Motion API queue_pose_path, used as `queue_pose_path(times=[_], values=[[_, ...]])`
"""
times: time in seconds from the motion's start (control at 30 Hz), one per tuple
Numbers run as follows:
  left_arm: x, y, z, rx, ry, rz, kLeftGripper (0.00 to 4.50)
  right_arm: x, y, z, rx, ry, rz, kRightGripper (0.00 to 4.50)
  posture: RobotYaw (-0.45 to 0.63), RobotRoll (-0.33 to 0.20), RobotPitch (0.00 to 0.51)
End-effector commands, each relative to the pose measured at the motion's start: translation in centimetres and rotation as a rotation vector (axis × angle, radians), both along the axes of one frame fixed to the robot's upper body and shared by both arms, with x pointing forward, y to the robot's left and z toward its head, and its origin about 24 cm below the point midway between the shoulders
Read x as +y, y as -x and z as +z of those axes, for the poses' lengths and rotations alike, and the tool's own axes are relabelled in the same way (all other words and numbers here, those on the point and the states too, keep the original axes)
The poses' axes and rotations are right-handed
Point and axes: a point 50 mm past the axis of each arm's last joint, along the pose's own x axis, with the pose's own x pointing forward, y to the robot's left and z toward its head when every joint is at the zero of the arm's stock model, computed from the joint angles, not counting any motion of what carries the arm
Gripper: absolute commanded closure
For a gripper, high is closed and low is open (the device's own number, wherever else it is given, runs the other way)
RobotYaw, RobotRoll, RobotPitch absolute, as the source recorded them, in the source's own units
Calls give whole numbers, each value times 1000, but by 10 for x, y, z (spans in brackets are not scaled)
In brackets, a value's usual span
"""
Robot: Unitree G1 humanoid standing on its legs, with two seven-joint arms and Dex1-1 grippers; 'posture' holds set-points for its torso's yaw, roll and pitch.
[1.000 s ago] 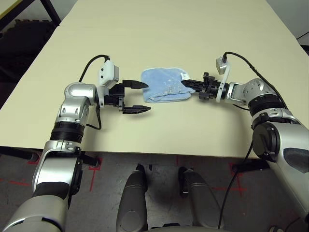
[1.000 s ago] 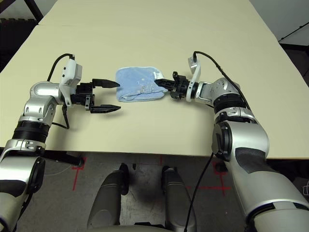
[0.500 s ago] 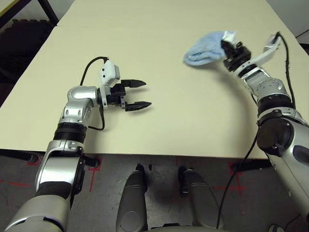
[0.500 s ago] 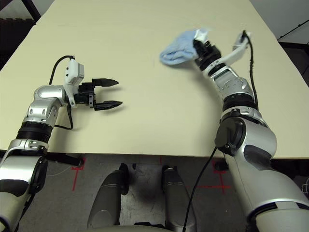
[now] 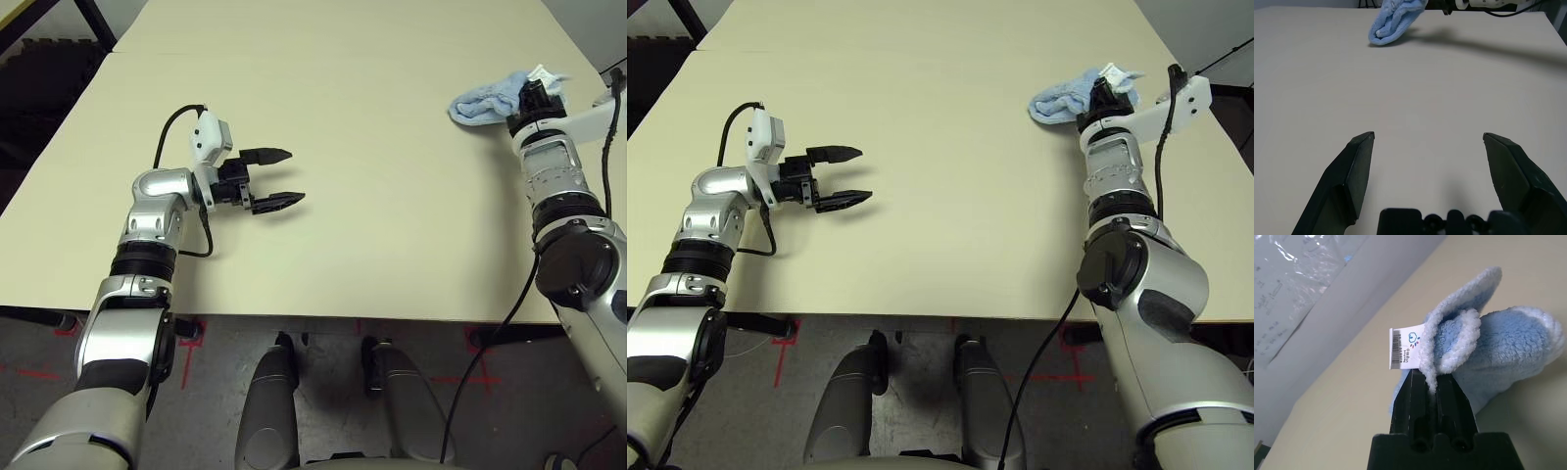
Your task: Fold the towel and set it aside.
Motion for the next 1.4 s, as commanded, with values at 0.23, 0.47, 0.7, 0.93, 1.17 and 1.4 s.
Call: queue_pose_path(times=[0.23, 0.47, 0.7, 0.93, 1.17, 1.4], values=[[-1, 0, 2, -10, -14, -17, 0, -6, 2, 10, -79, -3, 64, 4492, -4, 0, 219], [-1, 1, 1, -10, -17, -18, 0, -10, 3, 22, -153, -13, 9, 4492, 1, 0, 218], [-3, 1, 4, -14, -22, -27, 0, -14, 5, 13, -68, 36, -75, 4492, 1, 0, 217], [-4, 2, 2, -10, -26, -31, 0, -10, 7, -18, 50, -8, -74, 4492, 1, 0, 219], [-5, 2, 1, -8, -21, -25, 0, -14, 13, -36, 49, -56, -100, 4492, 3, 0, 218], [-11, 1, 1, -9, -15, -36, 0, -14, 19, -45, 0, -137, -162, 4492, -18, 0, 211]])
